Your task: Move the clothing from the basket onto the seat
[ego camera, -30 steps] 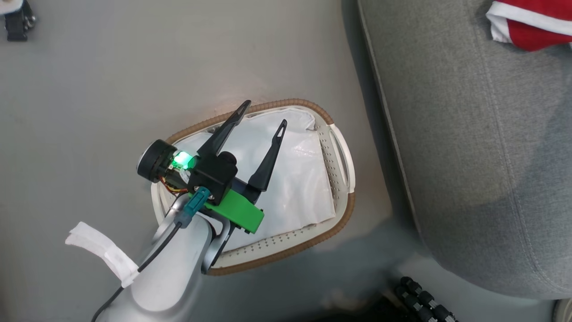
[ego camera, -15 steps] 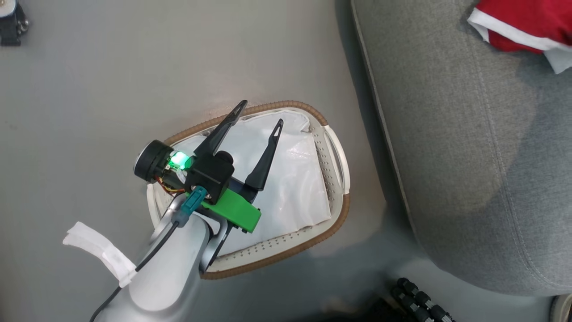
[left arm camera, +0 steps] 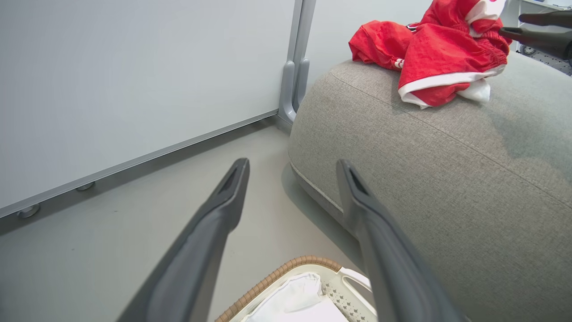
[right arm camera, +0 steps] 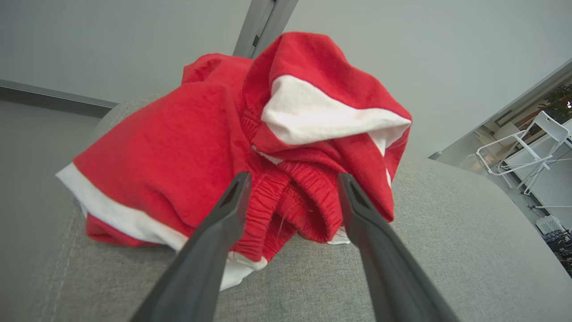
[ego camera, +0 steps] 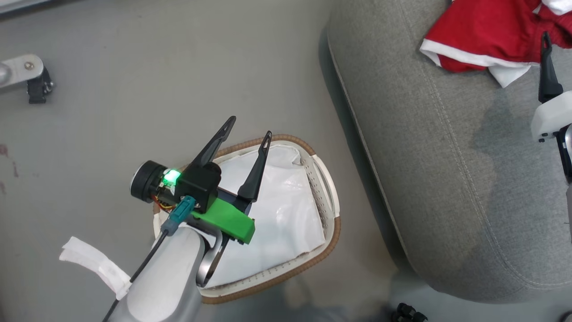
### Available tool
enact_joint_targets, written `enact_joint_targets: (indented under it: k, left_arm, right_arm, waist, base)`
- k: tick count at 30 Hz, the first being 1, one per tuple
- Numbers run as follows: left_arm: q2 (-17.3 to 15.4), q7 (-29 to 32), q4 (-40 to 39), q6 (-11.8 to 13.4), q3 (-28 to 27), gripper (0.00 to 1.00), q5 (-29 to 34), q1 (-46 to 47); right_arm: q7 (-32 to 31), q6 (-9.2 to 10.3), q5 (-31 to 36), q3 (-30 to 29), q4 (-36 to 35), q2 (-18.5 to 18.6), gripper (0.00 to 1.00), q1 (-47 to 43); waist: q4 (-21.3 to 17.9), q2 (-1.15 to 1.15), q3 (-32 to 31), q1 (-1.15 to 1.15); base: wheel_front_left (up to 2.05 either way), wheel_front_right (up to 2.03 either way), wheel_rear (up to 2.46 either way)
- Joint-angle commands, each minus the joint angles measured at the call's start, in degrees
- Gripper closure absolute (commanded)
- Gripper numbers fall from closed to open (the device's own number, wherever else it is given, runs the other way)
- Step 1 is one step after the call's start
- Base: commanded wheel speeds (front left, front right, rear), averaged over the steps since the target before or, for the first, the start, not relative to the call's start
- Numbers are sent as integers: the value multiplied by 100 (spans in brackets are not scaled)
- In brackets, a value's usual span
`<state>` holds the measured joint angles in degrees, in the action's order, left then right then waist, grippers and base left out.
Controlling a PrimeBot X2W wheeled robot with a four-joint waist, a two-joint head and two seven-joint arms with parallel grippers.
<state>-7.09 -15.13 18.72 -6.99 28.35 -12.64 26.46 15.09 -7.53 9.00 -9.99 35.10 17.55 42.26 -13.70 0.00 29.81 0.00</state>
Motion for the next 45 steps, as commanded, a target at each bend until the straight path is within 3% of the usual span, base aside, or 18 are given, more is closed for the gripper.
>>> enact_joint_targets:
  k: [1,13,18,25,33,38,45]
  left_arm:
    - [27,-2,-16,-5,-51,0,-29,-108]
    - [303,-2,-94,35,-734,0,-309,-623]
    - [363,-2,-127,81,-1116,0,-337,-917]
    - [401,-2,-170,200,-1837,0,-303,-1372]
    - [413,-2,-223,242,-2449,0,-245,-1931]
    - [418,-2,-238,207,-2507,0,-361,-2191]
    - [416,-2,-179,236,-2327,0,-488,-2386]
  right_arm:
    - [12,8,-58,30,-68,73,0,-124]
    - [12,8,-240,377,-454,220,0,-290]
    - [12,8,-431,347,-542,-47,0,-450]
    - [13,8,-559,210,-843,-711,0,-958]
    - [12,8,-795,471,-1209,-1348,0,-1805]
    - [12,8,-951,600,-1362,-1437,0,-2307]
    - [12,8,-1665,943,-1508,-1452,0,-2975]
  waist:
    - [-4,0,-381,0]
    - [516,0,-1403,0]
    - [816,0,-1754,0]
    - [1126,0,-2096,0]
    - [1325,0,-2311,0]
    - [1434,0,-2412,0]
    - [1558,0,-2572,0]
  base:
    - [0,0,0]
    - [0,0,0]
    - [0,0,0]
    - [0,0,0]
    - [0,0,0]
    - [0,0,0]
    - [0,0,0]
